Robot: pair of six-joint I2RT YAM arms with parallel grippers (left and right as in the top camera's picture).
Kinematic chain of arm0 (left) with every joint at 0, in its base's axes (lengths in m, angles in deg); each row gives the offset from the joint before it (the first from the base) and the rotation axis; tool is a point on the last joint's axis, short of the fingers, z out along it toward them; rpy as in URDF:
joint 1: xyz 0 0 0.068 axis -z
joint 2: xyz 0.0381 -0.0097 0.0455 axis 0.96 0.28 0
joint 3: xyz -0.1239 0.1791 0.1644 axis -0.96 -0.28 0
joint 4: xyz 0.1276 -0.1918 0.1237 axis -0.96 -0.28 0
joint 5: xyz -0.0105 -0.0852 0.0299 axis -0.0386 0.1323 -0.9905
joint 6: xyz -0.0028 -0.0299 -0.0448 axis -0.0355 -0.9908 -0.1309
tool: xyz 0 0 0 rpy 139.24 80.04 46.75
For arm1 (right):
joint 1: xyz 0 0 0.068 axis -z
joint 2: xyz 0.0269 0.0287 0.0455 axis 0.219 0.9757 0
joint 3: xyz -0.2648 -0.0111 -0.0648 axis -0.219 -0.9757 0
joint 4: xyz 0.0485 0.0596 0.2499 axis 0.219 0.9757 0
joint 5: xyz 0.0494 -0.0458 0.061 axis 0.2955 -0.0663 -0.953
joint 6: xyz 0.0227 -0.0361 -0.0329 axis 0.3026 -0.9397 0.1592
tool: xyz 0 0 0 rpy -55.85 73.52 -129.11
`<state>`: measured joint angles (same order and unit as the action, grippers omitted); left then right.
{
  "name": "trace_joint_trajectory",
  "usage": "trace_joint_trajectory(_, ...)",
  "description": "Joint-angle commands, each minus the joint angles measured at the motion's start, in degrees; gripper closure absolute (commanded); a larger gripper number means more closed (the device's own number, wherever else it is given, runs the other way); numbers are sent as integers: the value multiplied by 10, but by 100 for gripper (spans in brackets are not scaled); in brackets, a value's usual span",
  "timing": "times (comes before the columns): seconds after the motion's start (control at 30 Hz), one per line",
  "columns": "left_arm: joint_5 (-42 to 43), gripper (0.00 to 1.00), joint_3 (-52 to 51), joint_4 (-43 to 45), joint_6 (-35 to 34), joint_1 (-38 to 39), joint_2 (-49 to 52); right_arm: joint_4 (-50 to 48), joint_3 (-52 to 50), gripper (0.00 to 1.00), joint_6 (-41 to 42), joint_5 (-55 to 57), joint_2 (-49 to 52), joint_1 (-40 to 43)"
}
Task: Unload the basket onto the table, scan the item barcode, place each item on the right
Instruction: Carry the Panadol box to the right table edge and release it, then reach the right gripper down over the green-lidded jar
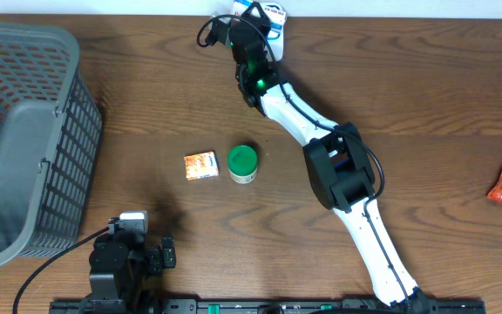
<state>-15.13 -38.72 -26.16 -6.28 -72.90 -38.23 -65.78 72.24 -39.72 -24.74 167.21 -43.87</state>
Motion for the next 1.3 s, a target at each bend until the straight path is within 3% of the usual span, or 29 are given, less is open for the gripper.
trace_joint_trajectory(0.0, -5, 1, 1, -9, -5, -2, 0, 37, 8, 65, 9, -8, -29, 3)
trace_joint_trajectory(0.13, -5, 1, 1, -9, -5, -2, 0, 151, 8, 68, 77, -6, -99, 9)
trace_joint_trajectory(0.33, -5, 1, 1, -9, -5, -2, 0, 394, 8, 72, 257, 2, -236, 65)
trace_joint_trajectory(0.5, -5, 1, 1, -9, -5, -2, 0, 529, 8, 71, 351, 47, -259, 144)
trace_joint_trajectory(0.67, -5, 1, 1, -9, -5, -2, 0, 643, -15, 67, 464, -3, -259, 266)
trace_joint_trajectory(1.1, -5, 1, 1, -9, -5, -2, 0, 602, -269, 61, 600, -133, -259, 596)
trace_joint_trajectory(1.2, -5, 1, 1, -9, -5, -2, 0, 597, -287, 47, 638, -186, -259, 644)
trace_joint_trajectory(1.23, -5, 1, 1, -9, -5, -2, 0, 597, -287, 29, 639, -197, -259, 652)
trace_joint_trajectory(1.27, -5, 1, 1, -9, -5, -2, 0, 598, -285, 2, 639, -209, -261, 661)
